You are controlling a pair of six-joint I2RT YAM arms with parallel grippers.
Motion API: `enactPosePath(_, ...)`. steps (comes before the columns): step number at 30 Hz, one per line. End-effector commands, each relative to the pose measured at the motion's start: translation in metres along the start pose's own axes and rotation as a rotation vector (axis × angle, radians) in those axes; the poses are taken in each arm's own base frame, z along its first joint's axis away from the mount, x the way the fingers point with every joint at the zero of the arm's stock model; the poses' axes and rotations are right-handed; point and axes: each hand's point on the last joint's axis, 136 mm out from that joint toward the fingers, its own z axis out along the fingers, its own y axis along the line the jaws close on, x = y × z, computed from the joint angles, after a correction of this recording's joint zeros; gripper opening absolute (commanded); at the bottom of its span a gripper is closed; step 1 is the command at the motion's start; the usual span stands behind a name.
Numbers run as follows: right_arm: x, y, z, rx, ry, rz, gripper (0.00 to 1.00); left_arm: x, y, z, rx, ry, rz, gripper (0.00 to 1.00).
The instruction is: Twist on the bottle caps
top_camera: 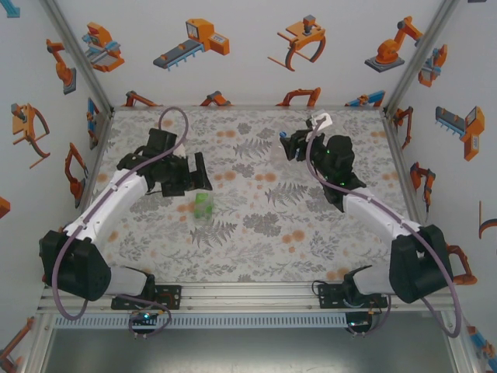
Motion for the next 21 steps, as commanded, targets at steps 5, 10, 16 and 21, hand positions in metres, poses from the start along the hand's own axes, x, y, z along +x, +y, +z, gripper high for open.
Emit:
enactPosePath(5, 0.0, -0.002, -0.028, 0.034, 0.008, 0.017, 0.54, 0.03, 0.015, 0.028, -0.151, 0.09, 0.048, 0.94)
enactPosePath(10, 0.005, -0.001, -0.042, 0.046, 0.016, 0.019, 0.54, 0.039, 0.025, 0.048, -0.217, 0.148, 0.036, 0.93)
enactPosePath(16, 0.008, -0.005, -0.055, 0.081, 0.015, 0.013, 0.54, 0.048, 0.025, 0.071, -0.255, 0.215, 0.028, 0.87)
enactPosePath(21, 0.011, -0.006, -0.059, 0.091, 0.018, 0.013, 0.54, 0.055, 0.03, 0.083, -0.308, 0.266, 0.046, 0.84)
